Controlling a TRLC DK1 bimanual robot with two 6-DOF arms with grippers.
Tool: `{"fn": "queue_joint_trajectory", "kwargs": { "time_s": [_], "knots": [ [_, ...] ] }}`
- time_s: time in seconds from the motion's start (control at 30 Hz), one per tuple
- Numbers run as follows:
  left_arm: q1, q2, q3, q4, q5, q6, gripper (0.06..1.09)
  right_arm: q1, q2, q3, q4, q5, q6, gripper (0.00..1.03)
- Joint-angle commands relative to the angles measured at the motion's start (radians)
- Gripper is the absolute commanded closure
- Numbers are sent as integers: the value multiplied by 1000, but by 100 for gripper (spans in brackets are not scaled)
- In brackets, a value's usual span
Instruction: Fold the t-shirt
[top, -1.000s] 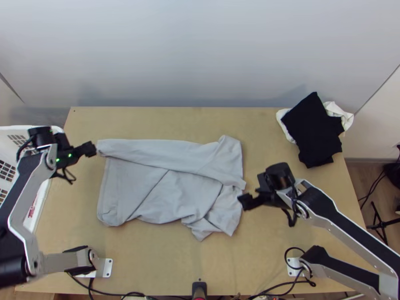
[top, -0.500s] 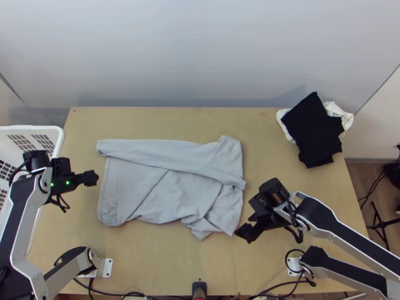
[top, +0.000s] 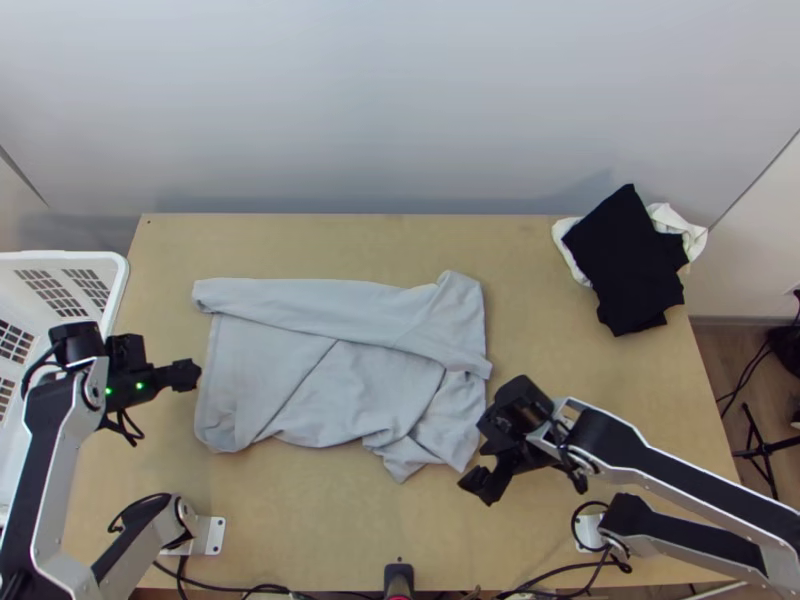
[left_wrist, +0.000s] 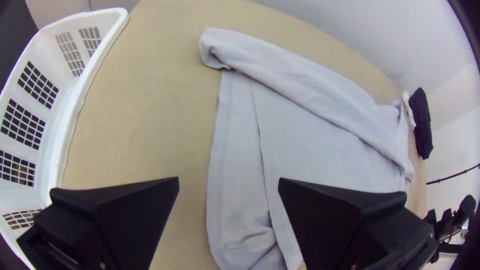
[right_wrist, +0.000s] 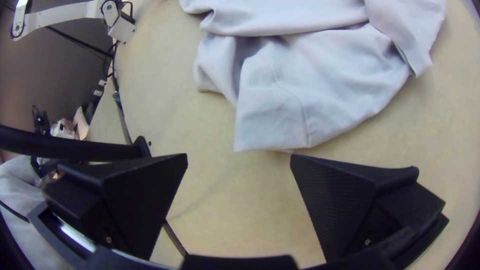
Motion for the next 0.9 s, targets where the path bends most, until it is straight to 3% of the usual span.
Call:
{"fn": "queue_joint_trajectory", "kwargs": {
  "time_s": [0.0,0.23,0.67,0.87],
  "knots": [
    [-42,-65,-28,-82,-2,43,12,40,46,-22,74,12,1,7],
    [-73,-118,-31,-235,-1,201,12,68,50,-45,74,12,11,7],
    [-404,-111,-22,-329,1,233,12,92,124,-47,117,12,31,7],
    [-406,-26,-46,-306,-4,259,12,96,139,-34,131,12,48,7]
  ]
}}
